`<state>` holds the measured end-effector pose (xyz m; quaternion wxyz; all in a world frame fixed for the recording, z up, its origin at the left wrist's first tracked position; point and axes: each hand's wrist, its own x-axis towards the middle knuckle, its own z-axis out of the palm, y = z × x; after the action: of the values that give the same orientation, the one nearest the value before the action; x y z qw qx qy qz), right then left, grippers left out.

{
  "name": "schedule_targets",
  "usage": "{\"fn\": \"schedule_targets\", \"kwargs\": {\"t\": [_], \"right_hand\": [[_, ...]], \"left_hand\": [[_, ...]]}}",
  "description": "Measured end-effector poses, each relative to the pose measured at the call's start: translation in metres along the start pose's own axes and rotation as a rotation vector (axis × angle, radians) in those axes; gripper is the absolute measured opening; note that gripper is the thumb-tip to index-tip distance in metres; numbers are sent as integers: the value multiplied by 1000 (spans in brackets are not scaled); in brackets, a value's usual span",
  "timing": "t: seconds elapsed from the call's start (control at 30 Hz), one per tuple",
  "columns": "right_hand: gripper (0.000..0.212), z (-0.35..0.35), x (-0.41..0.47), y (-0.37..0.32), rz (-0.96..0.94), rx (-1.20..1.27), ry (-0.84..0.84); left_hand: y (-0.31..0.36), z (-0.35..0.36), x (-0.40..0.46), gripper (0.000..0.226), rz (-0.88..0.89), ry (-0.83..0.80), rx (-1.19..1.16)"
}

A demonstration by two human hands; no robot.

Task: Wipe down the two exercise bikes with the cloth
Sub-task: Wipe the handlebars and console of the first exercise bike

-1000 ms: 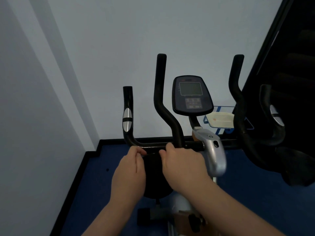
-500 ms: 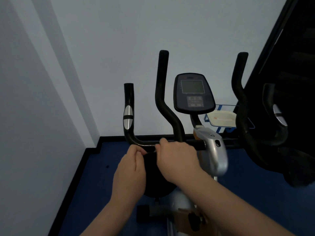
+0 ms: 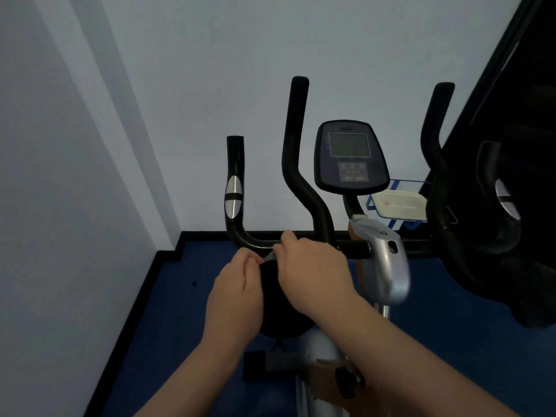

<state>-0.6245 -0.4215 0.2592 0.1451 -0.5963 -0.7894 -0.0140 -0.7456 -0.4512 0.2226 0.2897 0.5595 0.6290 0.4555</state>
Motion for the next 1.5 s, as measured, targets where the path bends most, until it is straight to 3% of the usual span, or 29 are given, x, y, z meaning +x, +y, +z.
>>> {"fn": "schedule_targets", "kwargs": {"t": [0.1, 0.27, 0.4, 0.67, 0.8, 1.1, 1.23, 1.37, 1.5], "right_hand": [[21, -2, -24, 12, 58, 196, 56], [21, -10, -63, 15, 211, 422, 9], [18, -18, -52, 12, 351, 624, -38], [28, 11, -96, -34, 653, 1215, 332], [32, 3, -72, -28, 536, 963, 461], [40, 20, -88, -29, 190, 123, 511], [38, 4, -54, -27, 217, 63, 561], [45, 16, -69, -46, 141, -38, 461], [47, 24, -96, -55, 173, 169, 356]], "left_hand": [[0, 1, -1, 30, 10, 5, -16], [-6, -1, -2, 31, 28, -57, -42], [-2, -3, 3, 31, 88, -138, -304], [-10, -3, 4, 30, 129, -195, -369], [-12, -5, 7, 30, 115, -241, -326], [-13, -13, 6, 30, 160, -321, -279], [-16, -13, 9, 29, 192, -322, -293], [-22, -12, 4, 29, 187, -343, -432], [-26, -11, 3, 32, 212, -356, -494]]}}
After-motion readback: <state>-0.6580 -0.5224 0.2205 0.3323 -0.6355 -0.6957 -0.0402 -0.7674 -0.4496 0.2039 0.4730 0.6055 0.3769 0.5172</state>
